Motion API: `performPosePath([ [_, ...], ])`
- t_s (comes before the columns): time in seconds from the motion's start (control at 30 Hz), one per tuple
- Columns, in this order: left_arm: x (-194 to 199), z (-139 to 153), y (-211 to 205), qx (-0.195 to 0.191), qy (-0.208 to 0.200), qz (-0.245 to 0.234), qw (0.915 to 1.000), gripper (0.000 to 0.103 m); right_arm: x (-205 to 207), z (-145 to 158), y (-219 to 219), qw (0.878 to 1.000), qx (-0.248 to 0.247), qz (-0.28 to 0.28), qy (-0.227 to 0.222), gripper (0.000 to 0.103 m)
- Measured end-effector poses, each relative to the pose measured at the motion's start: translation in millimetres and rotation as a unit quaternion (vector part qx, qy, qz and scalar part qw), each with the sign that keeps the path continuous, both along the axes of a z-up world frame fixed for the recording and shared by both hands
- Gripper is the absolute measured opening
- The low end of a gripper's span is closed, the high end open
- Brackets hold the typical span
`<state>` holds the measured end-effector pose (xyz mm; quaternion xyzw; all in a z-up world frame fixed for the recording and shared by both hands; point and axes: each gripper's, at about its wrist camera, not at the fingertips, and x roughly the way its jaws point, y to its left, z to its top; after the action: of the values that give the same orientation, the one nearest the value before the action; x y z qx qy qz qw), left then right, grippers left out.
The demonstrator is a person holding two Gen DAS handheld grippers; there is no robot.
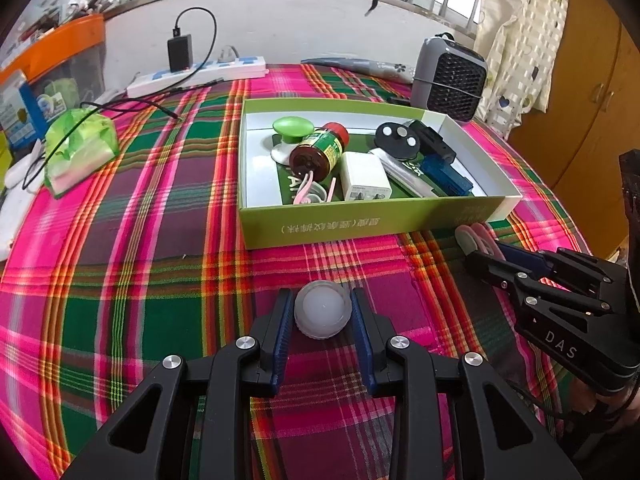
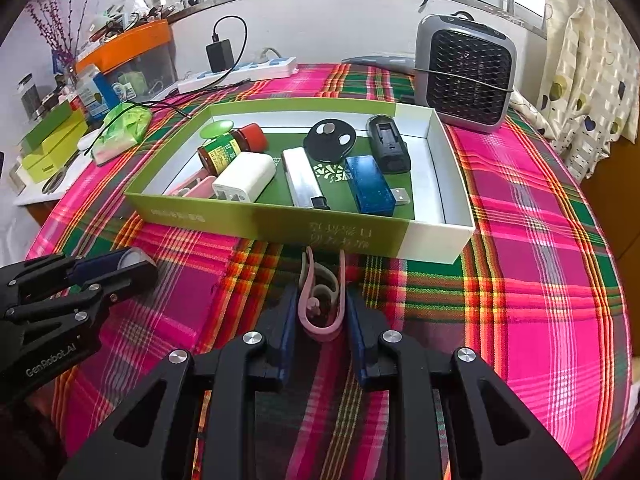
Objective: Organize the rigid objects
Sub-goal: 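Carry the white container with the left tool while the right tool carries the pink clip to the box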
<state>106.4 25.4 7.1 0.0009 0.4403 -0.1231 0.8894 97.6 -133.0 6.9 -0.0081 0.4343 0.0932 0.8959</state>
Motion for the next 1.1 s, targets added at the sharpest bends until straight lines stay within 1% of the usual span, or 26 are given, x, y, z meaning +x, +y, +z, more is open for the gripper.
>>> performPosePath([
  [0.73, -7.5, 0.3, -6.0, 0.006, 0.001, 0.001, 1.0000, 0.028, -6.2, 0.4, -4.0, 1.000, 0.012, 0.014, 0.001, 0.025],
  [0.87, -11.7, 1.0, -9.0, 0.003, 0.000, 0.000, 1.0000, 0.027, -7.4, 0.9, -5.9, 0.999, 0.027, 0.020, 0.004, 0.025],
  [1.1, -17.5, 6.2, -13.1, -0.001, -0.005, -0.006, 1.0000, 0.027, -11.9, 6.9, -9.2, 0.999, 0.032, 0.021, -0.007, 0.025],
])
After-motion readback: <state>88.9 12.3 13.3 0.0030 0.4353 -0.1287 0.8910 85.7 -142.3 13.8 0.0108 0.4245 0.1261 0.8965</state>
